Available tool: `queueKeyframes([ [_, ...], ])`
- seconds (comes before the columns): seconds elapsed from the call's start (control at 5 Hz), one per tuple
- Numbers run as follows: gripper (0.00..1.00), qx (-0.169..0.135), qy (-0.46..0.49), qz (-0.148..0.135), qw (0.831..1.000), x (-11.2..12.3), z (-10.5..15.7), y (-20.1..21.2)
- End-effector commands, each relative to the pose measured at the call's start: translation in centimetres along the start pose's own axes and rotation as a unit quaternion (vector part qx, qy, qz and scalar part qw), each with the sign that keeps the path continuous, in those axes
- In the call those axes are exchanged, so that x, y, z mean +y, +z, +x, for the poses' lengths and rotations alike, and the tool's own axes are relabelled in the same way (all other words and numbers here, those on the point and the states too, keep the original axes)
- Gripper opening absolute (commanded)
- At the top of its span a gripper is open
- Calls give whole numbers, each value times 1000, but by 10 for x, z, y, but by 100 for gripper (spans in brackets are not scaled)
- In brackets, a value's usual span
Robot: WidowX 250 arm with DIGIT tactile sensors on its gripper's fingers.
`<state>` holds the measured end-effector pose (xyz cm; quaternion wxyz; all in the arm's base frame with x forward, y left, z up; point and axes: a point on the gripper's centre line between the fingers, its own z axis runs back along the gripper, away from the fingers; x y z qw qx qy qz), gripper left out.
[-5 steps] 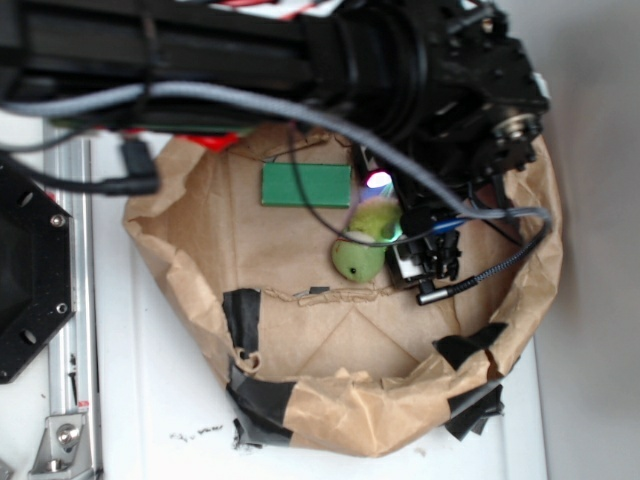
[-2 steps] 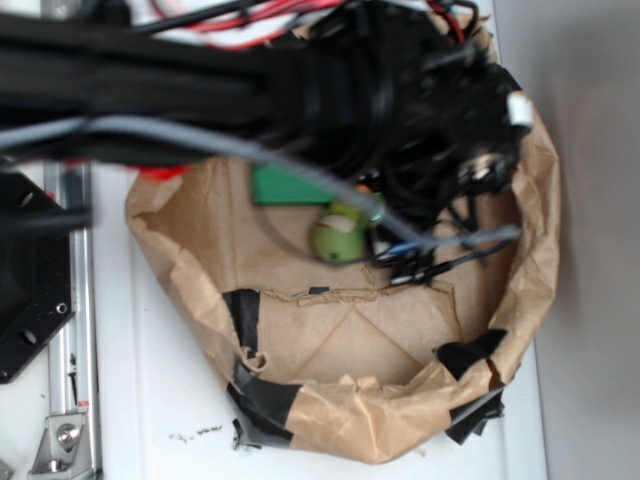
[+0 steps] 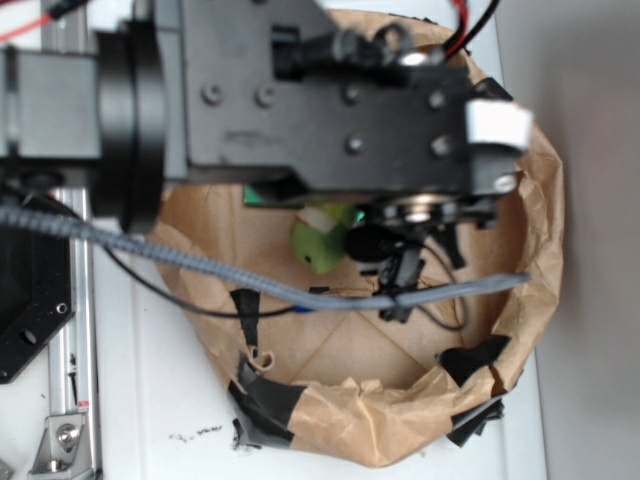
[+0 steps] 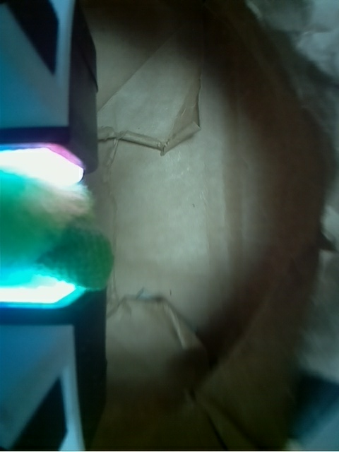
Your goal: Grab the green animal.
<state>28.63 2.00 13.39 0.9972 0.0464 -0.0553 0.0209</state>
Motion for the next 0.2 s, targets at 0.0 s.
queueKeyframes([
  [0.0,0,-62,-25,27,997,7,1,71],
])
